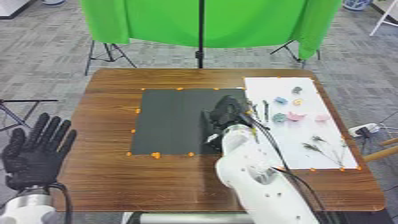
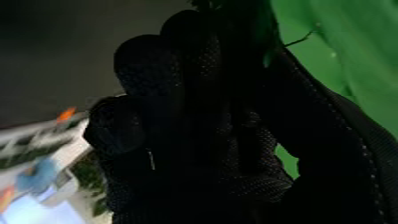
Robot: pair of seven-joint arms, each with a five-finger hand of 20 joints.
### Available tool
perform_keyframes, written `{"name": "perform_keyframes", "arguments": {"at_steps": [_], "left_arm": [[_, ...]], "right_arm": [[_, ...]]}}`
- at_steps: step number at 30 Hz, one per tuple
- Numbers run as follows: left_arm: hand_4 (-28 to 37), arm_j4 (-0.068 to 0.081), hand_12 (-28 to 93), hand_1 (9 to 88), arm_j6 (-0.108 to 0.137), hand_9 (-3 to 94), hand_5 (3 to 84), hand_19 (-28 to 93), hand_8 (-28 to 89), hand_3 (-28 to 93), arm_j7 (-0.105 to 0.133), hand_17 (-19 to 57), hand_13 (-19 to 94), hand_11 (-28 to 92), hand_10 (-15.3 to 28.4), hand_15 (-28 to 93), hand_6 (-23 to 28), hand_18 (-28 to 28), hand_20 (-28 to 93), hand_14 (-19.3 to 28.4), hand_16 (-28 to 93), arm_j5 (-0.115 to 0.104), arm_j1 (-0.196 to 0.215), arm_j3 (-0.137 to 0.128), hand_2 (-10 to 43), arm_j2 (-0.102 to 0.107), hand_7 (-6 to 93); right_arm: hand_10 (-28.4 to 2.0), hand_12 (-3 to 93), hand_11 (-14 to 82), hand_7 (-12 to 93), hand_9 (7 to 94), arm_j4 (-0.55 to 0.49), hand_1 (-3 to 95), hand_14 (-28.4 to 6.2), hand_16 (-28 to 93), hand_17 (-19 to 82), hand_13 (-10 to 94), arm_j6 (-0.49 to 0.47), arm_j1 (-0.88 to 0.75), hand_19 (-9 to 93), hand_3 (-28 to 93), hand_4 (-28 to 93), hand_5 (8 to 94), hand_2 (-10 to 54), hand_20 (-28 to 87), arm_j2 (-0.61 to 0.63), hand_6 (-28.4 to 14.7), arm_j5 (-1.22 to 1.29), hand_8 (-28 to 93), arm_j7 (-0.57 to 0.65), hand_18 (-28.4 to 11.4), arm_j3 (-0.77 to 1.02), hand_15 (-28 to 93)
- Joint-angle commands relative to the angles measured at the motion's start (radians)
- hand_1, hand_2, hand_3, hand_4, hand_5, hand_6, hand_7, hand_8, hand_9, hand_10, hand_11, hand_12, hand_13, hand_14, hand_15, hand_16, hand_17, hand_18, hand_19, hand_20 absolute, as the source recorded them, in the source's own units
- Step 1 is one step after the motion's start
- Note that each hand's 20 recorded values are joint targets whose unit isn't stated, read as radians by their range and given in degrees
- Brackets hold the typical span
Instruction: Arrange flowers
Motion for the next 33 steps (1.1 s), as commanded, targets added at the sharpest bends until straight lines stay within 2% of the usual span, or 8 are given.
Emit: {"name": "perform_keyframes", "arguments": {"at_steps": [1,5,7,9,12,19,25,33], "left_arm": [[-28.3,0.03,7,24.0,-0.009,38.0,43.1,31,-8,75,-0.007,-7.9,27,14,13.6,23,8.9,13.0,12,13.9,-6,-0.009,-0.066,0.032,14.6,0.044,7.0],[-28.3,0.031,7,24.0,0.011,38.0,43.1,31,-8,75,-0.065,-7.9,27,14,13.6,23,8.9,13.0,12,13.9,-6,-0.024,-0.075,0.046,14.7,0.038,7.0],[-28.3,0.04,7,23.9,0.004,38.0,43.0,31,-8,75,-0.071,-7.9,27,14,13.7,23,8.8,13.0,12,13.9,-6,-0.023,-0.094,0.055,14.7,0.045,7.0],[-28.3,0.044,7,24.0,0.011,38.0,43.0,31,-8,75,-0.081,-8.0,27,14,13.6,23,8.8,13.0,12,13.9,-6,-0.004,-0.106,0.061,14.8,0.055,7.1],[-28.3,0.049,7,24.3,0.027,38.0,43.0,31,-8,75,-0.109,-8.0,27,14,13.6,23,8.8,13.1,12,13.9,-6,-0.01,-0.119,0.064,15.3,0.057,7.1],[-28.3,0.057,7,24.5,0.022,38.2,43.1,31,-8,75,-0.107,-8.0,27,14,13.8,23,8.7,13.0,11,14.1,-6,-0.015,-0.132,0.074,15.8,0.058,7.3],[-28.3,0.044,7,24.6,-0.003,38.1,43.2,31,-8,75,-0.054,-8.0,27,14,13.6,24,8.8,12.9,11,14.2,-6,-0.015,-0.09,0.058,15.9,0.032,7.3],[-28.3,0.049,7,24.7,-0.004,38.1,43.2,32,-8,75,-0.069,-8.0,27,15,13.7,24,8.8,12.9,11,14.4,-6,-0.023,-0.089,0.066,15.8,0.023,7.5]], "right_arm": [[-12.2,42.6,26.4,45,83.5,0.068,53.8,-10.7,34,44,75,-0.013,0.119,93,80,-22,74.8,-9.5,49,-0.083,-1.6,0.069,14,0.071,-24.2,-0.097,59],[-12.3,43.2,28.9,45,83.0,0.097,53.2,-12.1,32,45,75,-0.034,0.089,93,78,-22,74.6,-9.5,51,-0.127,-1.6,0.071,14,0.123,-24.8,-0.107,62],[-13.3,42.7,30.2,44,81.9,0.096,51.4,-13.2,28,45,75,-0.07,0.082,93,76,-22,74.3,-9.5,52,-0.134,-3.0,0.099,14,0.126,-25.0,-0.107,65],[-15.3,34.7,32.6,35,79.6,0.085,48.8,-14.1,24,44,73,-0.071,0.075,93,75,-22,74.4,-9.5,52,-0.131,-5.2,0.116,11,0.131,-25.0,-0.12,65],[-18.1,23.6,32.7,21,78.0,0.064,43.0,-14.5,21,43,72,-0.058,0.053,93,79,-22,73.5,-9.5,50,-0.13,-7.6,0.115,3,0.143,-25.3,-0.127,60],[-20.1,19.6,29.1,13,75.1,0.025,37.5,-15.2,19,42,70,-0.04,0.037,93,80,-21,66.7,-9.5,49,-0.127,-10.5,0.146,-11,0.149,-25.7,-0.129,56],[-20.9,19.1,28.3,11,73.8,-0.03,32.8,-16.2,20,42,69,-0.058,0.035,93,80,-21,63.5,-6.8,49,-0.022,-11.5,0.088,-10,0.035,-25.5,-0.136,61],[-20.1,24.5,42.6,11,75.3,-0.084,29.8,-17.6,27,44,69,-0.194,-0.028,93,80,-21,64.2,1.2,55,0.012,-10.5,0.11,-10,0.023,-25.3,-0.111,76]]}}
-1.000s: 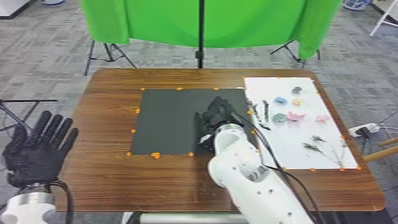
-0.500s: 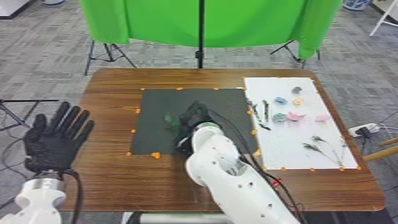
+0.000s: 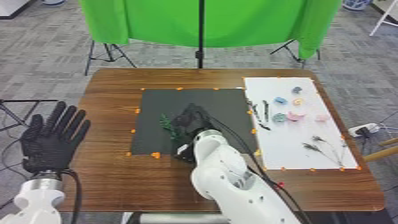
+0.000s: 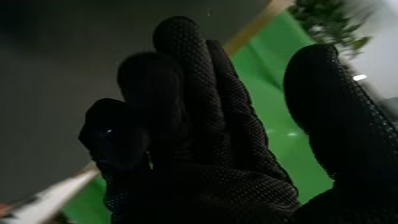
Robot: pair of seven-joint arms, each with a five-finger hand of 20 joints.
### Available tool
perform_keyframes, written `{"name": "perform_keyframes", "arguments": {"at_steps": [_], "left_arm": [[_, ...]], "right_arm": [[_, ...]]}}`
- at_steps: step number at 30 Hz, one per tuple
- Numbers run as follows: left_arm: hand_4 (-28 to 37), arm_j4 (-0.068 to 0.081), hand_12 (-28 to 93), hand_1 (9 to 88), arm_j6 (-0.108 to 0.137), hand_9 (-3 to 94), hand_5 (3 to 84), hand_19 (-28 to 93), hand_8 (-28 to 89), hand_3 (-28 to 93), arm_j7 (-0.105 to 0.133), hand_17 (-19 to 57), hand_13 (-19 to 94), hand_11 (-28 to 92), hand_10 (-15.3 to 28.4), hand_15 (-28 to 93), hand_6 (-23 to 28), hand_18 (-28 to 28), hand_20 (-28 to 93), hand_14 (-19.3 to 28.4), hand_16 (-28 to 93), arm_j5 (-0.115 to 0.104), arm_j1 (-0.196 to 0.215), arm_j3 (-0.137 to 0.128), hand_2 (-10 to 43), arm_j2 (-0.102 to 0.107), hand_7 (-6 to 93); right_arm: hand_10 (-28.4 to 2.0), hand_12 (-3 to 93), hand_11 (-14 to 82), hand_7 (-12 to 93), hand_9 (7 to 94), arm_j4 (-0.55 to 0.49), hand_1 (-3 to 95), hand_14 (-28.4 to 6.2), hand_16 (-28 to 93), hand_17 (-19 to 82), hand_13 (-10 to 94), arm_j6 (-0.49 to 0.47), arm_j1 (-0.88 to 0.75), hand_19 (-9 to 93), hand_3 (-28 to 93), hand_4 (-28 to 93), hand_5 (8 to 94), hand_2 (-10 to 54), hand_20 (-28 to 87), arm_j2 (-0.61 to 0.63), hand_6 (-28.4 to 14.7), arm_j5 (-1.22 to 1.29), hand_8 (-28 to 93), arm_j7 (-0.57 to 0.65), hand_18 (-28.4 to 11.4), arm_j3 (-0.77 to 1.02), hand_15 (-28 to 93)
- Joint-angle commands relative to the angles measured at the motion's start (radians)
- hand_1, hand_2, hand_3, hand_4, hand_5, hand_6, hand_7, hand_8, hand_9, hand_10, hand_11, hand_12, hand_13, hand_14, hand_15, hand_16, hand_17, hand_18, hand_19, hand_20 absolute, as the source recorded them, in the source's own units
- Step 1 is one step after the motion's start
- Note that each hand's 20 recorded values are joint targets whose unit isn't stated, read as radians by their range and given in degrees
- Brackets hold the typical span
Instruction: Arrange flowers
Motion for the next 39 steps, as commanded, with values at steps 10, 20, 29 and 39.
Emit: {"name": "perform_keyframes", "arguments": {"at_steps": [10,20,29,39], "left_arm": [[-28.3,0.026,8,24.7,-0.013,38.1,43.2,32,-8,75,-0.04,-8.1,27,15,13.7,24,8.9,13.0,11,14.4,-6,0.003,-0.014,0.034,15.9,-0.02,7.6],[-28.3,0.038,8,24.7,-0.012,38.1,43.2,32,-8,75,-0.073,-8.1,27,15,13.6,24,8.8,13.0,11,14.5,-6,0.004,-0.04,0.057,15.9,-0.012,7.6],[-28.3,0.039,8,24.8,-0.023,38.2,43.1,32,-8,75,-0.065,-8.2,27,15,13.6,24,8.8,13.0,11,14.5,-6,0.002,-0.031,0.054,16.0,-0.022,7.6],[-28.3,0.047,8,24.0,-0.081,38.0,42.8,32,-8,75,-0.074,-8.2,27,15,13.6,24,8.7,13.0,11,14.5,-6,0.025,0.023,0.006,15.7,-0.072,7.5]], "right_arm": [[-20.3,24.2,41.6,11,75.4,-0.033,30.2,-17.9,28,42,68,-0.206,-0.136,93,79,-21,65.6,3.7,52,-0.011,-9.7,-0.009,-10,-0.035,-25.7,0.011,75],[-20.2,23.3,39.7,11,75.7,-0.029,30.4,-18.0,27,42,68,-0.249,-0.15,93,79,-21,65.8,3.9,52,-0.058,-9.3,-0.082,-10,-0.104,-25.8,-0.026,74],[-20.2,22.4,36.9,11,75.8,-0.064,30.1,-18.1,27,42,68,-0.261,-0.154,93,79,-21,65.5,4.2,51,-0.049,-9.2,-0.105,-10,-0.049,-25.7,-0.043,74],[-20.9,20.8,31.3,11,78.2,-0.213,27.7,-18.4,26,42,69,-0.043,-0.152,93,77,-20,69.0,5.9,51,0.083,-8.7,-0.124,-10,-0.06,-26.4,0.056,71]]}}
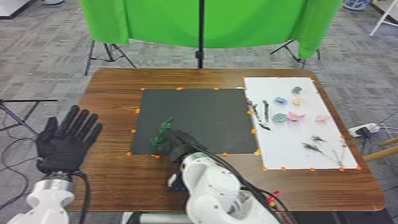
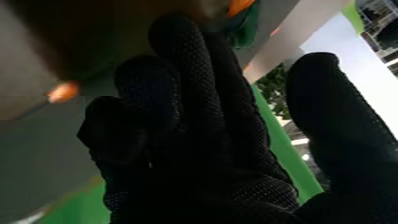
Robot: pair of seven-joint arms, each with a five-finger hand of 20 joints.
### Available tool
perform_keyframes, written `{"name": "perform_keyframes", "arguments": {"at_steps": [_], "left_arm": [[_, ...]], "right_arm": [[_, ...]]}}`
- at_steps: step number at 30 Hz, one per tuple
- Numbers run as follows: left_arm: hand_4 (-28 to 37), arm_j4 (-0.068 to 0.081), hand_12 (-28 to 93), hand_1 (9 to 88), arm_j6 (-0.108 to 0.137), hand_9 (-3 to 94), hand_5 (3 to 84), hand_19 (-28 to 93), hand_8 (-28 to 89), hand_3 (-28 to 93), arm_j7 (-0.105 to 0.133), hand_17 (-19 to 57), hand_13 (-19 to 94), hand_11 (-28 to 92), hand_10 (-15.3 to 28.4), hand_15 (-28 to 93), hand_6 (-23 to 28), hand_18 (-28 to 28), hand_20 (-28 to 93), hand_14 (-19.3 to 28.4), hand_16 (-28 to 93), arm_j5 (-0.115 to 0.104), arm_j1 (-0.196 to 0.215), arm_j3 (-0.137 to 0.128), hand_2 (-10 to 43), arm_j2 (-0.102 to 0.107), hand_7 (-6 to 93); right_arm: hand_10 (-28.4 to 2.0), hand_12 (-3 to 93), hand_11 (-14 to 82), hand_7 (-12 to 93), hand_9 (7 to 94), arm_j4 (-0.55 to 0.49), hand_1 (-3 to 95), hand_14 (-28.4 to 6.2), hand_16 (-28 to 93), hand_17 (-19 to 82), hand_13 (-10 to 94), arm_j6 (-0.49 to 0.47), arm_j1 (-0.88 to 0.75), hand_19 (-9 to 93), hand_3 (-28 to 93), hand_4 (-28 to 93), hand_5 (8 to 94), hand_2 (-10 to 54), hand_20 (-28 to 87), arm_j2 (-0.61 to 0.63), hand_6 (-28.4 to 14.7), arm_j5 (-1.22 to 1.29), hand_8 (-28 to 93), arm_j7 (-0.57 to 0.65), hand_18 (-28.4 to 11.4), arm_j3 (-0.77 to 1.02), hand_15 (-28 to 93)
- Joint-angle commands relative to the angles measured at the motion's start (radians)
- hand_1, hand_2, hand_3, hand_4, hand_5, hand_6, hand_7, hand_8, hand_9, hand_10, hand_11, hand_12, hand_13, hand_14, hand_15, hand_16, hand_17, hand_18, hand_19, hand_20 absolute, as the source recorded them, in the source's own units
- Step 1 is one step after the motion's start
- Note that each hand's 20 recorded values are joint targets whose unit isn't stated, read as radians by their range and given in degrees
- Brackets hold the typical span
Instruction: Arrange flowers
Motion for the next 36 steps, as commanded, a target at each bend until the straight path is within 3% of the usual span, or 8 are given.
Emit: {"name": "perform_keyframes", "arguments": {"at_steps": [1,2,5,7,10,17,24,36], "left_arm": [[-28.3,0.023,8,23.7,-0.077,37.5,42.4,32,-9,74,-0.04,-8.2,27,14,13.5,24,8.7,13.0,11,14.4,-6,0.028,0.061,-0.043,15.8,-0.046,7.3],[-28.3,0.021,8,23.1,-0.081,36.7,41.8,31,-9,74,-0.033,-8.3,26,14,13.4,24,8.7,13.1,11,14.4,-6,0.017,0.072,-0.047,15.7,-0.04,7.0],[-28.3,0.017,8,21.6,-0.115,35.7,40.4,31,-8,73,-0.009,-8.7,25,13,13.2,21,8.8,13.2,11,14.5,-6,0.055,0.096,-0.067,15.7,-0.051,5.5],[-28.3,0.012,8,20.7,-0.122,35.4,40.0,30,-8,73,0.023,-8.9,25,12,13.1,21,8.7,13.3,11,14.4,-5,0.052,0.101,-0.071,15.6,-0.052,5.1],[-28.3,-0.001,8,20.4,-0.111,35.4,39.9,30,-7,73,0.058,-8.8,25,12,13.1,21,8.6,13.3,11,14.3,-5,0.043,0.113,-0.079,15.4,-0.058,5.0],[-28.3,-0.027,8,19.8,-0.09,35.9,40.4,30,-7,74,0.101,-8.6,26,12,13.0,20,8.7,13.3,11,14.1,-4,0.03,0.14,-0.082,15.5,-0.053,5.1],[-28.3,-0.043,8,20.5,-0.093,36.2,40.9,30,-8,74,0.117,-8.5,26,12,13.0,21,8.8,13.3,11,14.1,-4,0.003,0.159,-0.083,15.5,-0.053,5.4],[-28.3,-0.047,8,21.4,-0.098,36.6,41.3,30,-8,74,0.123,-8.3,27,13,13.1,21,8.8,13.3,11,14.1,-4,0.022,0.142,-0.073,14.7,-0.041,6.0]], "right_arm": [[-20.9,20.5,30.5,11,78.3,-0.123,27.6,-18.3,25,42,69,0.247,-0.02,93,77,-20,69.5,5.9,51,0.129,-8.6,-0.019,-10,0.0,-26.4,0.121,70],[-21.0,20.2,29.6,11,78.2,-0.134,27.6,-18.2,25,42,69,0.274,-0.024,93,77,-20,69.8,5.8,51,0.147,-8.6,-0.022,-10,-0.001,-26.4,0.157,69],[-21.1,19.8,27.6,11,78.0,-0.176,27.7,-18.1,23,42,70,0.323,-0.048,93,78,-20,70.4,5.3,50,0.223,-8.6,-0.023,-10,0.022,-26.5,0.258,67],[-21.2,19.4,26.2,11,77.2,-0.197,27.6,-18.0,22,41,69,0.355,-0.075,93,78,-20,70.4,5.1,48,0.285,-8.6,-0.012,-11,0.033,-26.5,0.336,64],[-21.3,18.8,24.8,11,76.2,-0.217,27.8,-17.6,20,39,69,0.428,-0.121,93,79,-20,70.0,4.4,44,0.397,-8.7,-0.023,-11,0.069,-26.4,0.443,61],[-22.3,17.4,21.6,11,69.9,-0.29,25.7,-18.4,19,38,63,0.387,-0.371,93,77,-21,65.8,-1.5,43,0.53,-9.5,-0.085,-10,0.131,-26.2,0.76,60],[-24.1,15.8,18.8,11,59.2,-0.344,22.6,-20.7,14,34,52,0.263,-0.594,93,75,-24,59.5,-8.5,42,0.537,-10.8,-0.099,-10,0.083,-26.7,0.968,59],[-21.7,16.1,18.9,14,53.7,-0.285,28.6,-18.9,14,30,48,0.184,-0.649,93,75,-28,56.1,-9.5,40,0.502,-9.6,-0.154,-11,0.003,-26.6,0.936,57]]}}
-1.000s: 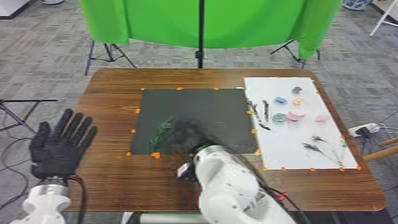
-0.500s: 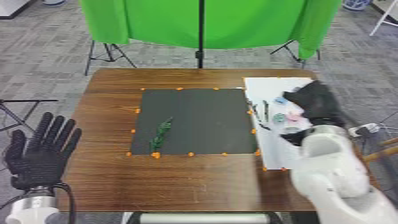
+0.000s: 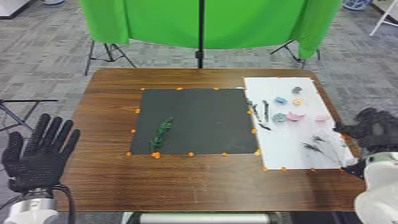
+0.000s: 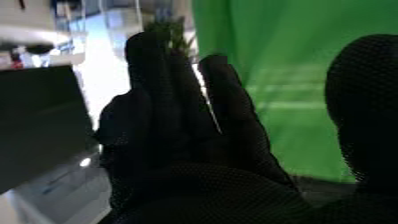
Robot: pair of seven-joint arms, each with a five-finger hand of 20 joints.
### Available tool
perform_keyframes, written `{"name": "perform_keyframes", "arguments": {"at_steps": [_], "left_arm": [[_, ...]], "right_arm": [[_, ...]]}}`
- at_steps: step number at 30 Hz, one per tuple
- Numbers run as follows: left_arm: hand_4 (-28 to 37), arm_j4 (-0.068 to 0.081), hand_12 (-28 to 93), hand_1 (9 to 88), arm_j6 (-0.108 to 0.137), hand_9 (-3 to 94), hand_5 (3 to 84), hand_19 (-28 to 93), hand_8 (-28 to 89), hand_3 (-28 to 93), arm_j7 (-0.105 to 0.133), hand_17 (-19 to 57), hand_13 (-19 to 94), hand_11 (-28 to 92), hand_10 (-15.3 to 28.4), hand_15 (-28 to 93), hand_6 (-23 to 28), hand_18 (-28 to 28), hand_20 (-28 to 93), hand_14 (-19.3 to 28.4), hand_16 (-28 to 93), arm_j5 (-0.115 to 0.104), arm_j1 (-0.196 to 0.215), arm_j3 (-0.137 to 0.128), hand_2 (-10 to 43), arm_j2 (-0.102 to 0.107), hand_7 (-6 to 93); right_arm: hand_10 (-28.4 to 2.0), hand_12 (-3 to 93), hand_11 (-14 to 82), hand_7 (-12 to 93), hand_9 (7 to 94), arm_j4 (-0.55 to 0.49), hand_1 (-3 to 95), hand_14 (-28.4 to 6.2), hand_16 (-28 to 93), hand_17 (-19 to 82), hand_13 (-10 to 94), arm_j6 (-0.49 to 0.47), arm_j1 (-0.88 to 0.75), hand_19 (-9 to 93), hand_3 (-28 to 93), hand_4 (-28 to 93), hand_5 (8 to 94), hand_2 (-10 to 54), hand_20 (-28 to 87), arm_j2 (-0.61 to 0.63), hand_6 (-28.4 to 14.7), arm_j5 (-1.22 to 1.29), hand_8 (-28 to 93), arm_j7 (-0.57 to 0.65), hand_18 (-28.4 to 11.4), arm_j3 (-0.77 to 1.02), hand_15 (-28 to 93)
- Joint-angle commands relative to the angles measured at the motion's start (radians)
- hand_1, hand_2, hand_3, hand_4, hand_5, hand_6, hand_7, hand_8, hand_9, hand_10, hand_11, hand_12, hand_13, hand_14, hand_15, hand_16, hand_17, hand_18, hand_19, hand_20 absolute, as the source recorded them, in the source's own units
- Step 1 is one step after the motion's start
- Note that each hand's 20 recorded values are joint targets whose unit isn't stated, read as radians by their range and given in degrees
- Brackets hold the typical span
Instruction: Arrange flowers
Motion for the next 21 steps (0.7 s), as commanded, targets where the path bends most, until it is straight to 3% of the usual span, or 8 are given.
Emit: {"name": "perform_keyframes", "arguments": {"at_steps": [1,5,12,14,18,21], "left_arm": [[-28.3,-0.001,8,21.6,0.004,36.6,41.3,30,-8,74,0.002,-8.2,27,13,13.1,21,8.8,13.2,11,14.1,-4,0.009,-0.002,0.011,14.7,0.002,6.1],[-28.3,0.006,8,21.8,0.015,36.6,41.3,30,-8,74,-0.004,-8.2,27,13,13.1,21,8.8,13.2,11,14.1,-4,0.005,-0.004,0.016,14.5,-0.001,6.1],[-28.3,0.007,8,22.7,0.03,36.4,41.4,30,-8,74,-0.017,-8.1,27,13,12.9,22,8.8,13.3,11,14.1,-4,0.001,-0.013,0.023,14.0,-0.007,6.3],[-28.3,0.001,8,23.4,0.054,36.3,41.5,30,-8,74,-0.003,-8.0,27,13,13.0,22,8.8,13.3,11,14.2,-4,-0.011,-0.018,0.027,13.7,-0.012,6.5],[-28.3,0.0,8,24.3,0.042,36.0,42.0,30,-8,74,-0.005,-8.0,26,13,13.1,22,8.9,13.4,11,14.4,-4,-0.003,-0.018,0.023,13.3,-0.014,7.0],[-28.3,-0.002,8,24.4,0.041,35.7,42.0,30,-8,75,-0.005,-7.9,26,14,13.0,22,8.9,13.4,11,14.4,-4,-0.004,-0.015,0.023,13.2,-0.014,7.1]], "right_arm": [[-21.6,16.2,19.0,14,52.8,0.063,29.0,-18.9,14,29,47,0.007,-0.028,92,76,-28,56.0,-9.5,40,-0.038,-9.5,-0.06,-12,-0.023,-26.5,-0.055,57],[-21.4,15.5,17.9,15,49.7,0.104,30.6,-18.7,13,29,45,-0.003,-0.008,92,77,-28,54.4,-9.5,40,-0.04,-9.5,-0.09,-12,-0.032,-26.5,-0.084,58],[-18.6,15.0,18.0,17,54.2,0.203,39.3,-16.6,15,36,51,0.048,0.05,93,74,-28,58.0,-9.5,52,-0.055,-7.9,-0.181,-13,-0.031,-25.4,-0.156,61],[-17.9,15.2,19.5,18,59.7,0.239,41.8,-15.7,15,36,55,0.134,0.076,93,72,-28,62.3,-9.5,52,-0.055,-6.5,-0.204,-13,-0.007,-24.8,-0.186,61],[-16.0,19.1,24.7,29,74.1,0.259,50.1,-13.9,19,39,66,0.212,0.101,93,69,-28,73.9,-9.5,51,-0.05,-3.7,-0.227,-2,0.003,-23.9,-0.211,60],[-13.4,34.1,20.5,36,83.0,0.235,55.2,-12.2,23,43,72,0.189,0.109,93,71,-28,77.5,-9.5,56,-0.049,-2.7,-0.2,1,0.028,-23.7,-0.215,64]]}}
